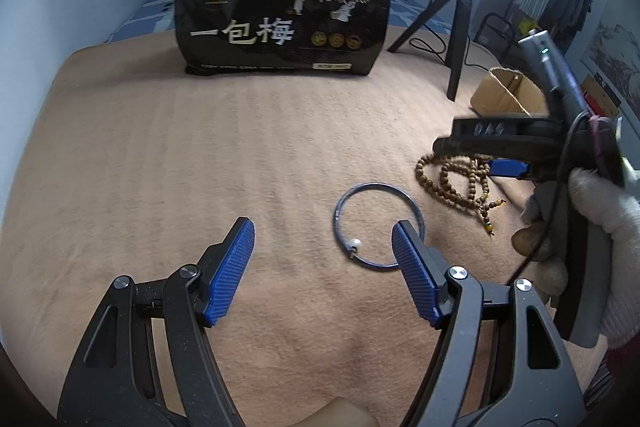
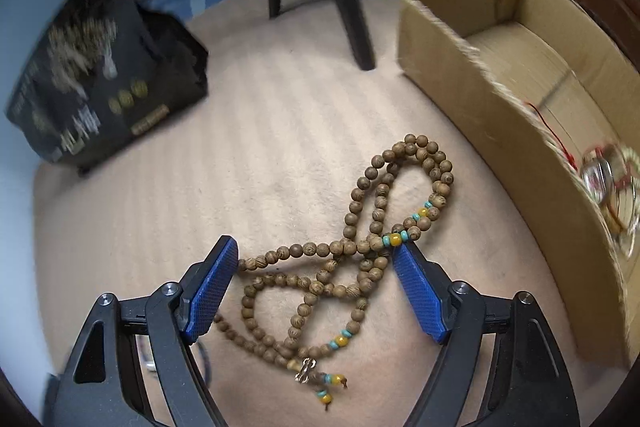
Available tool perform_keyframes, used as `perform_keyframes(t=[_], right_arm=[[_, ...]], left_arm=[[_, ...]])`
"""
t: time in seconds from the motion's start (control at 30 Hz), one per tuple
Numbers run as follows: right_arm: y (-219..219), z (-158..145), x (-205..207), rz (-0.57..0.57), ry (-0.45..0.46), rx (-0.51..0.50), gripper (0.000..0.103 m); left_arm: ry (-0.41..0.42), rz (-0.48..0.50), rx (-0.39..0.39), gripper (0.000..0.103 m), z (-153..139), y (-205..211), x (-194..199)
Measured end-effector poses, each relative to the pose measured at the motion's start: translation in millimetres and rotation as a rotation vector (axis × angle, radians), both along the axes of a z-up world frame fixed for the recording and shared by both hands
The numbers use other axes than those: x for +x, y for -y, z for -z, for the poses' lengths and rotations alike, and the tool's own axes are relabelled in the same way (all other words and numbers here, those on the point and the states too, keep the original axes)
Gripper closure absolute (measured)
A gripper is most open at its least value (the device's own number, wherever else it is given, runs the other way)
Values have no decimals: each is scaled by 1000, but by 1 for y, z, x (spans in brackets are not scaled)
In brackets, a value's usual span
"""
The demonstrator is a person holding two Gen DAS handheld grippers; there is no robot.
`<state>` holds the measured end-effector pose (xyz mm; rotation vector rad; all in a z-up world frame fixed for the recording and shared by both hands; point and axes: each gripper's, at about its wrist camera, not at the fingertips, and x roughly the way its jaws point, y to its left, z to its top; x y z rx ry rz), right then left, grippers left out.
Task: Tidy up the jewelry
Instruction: 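Close the right tool on the brown wooden prayer beads while the left tool grasps the blue bangle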
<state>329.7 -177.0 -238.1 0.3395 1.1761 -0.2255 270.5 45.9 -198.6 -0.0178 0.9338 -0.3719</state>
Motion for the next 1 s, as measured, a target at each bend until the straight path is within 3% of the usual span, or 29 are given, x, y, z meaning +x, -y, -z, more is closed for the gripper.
perform_keyframes(t=[0.17,0.47,0.77,0.87,1.0], right_arm=[[-18,5,10,-122,-16,-118,22],[-26,10,-8,-378,-14,-160,24],[-8,5,-32,-494,-32,-121,46],[1,4,-35,-495,-32,-94,49],[4,2,-42,-507,-19,-98,49]], left_arm=[[4,-36,-23,30,-4,-13,1],[4,-53,-47,30,-9,-22,3],[-42,65,-36,29,-1,17,2],[-56,118,-6,23,4,36,3],[-64,152,63,23,12,56,7]])
